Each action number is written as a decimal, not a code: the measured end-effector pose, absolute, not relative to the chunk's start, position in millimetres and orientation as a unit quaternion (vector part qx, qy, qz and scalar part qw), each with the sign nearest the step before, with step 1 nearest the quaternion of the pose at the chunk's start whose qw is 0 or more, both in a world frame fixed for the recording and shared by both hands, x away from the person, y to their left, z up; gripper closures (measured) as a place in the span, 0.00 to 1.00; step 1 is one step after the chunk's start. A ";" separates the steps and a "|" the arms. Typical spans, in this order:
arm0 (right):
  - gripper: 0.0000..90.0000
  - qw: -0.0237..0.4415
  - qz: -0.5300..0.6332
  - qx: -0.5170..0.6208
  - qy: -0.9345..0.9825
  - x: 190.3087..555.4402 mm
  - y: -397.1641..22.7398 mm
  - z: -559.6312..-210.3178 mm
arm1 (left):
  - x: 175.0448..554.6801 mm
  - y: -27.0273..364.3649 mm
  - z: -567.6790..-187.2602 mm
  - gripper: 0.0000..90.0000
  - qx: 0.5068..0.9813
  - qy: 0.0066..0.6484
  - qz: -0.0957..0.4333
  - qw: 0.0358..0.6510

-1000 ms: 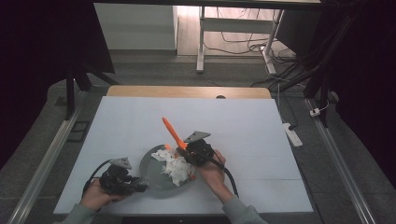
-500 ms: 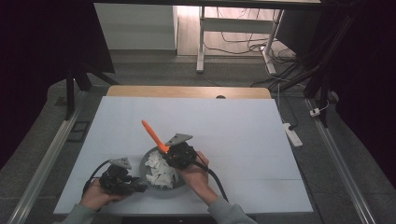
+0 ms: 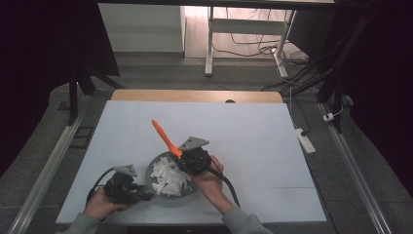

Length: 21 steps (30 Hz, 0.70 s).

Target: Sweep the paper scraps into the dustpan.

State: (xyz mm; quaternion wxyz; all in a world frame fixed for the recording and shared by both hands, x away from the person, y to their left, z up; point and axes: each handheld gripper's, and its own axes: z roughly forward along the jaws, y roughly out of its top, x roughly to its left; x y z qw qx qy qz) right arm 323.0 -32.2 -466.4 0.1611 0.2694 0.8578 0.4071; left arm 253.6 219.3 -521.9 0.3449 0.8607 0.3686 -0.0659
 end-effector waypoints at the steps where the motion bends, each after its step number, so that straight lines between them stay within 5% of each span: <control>1: 0.78 0.161 0.409 0.271 0.856 323.6 -34.0 -465.3 | 253.6 219.3 -521.9 0.68 0.861 0.369 -0.066 0.345; 21: 0.78 0.167 0.381 0.269 0.869 329.6 -64.1 -460.5 | 254.1 220.1 -522.8 0.68 0.861 0.368 -0.069 0.345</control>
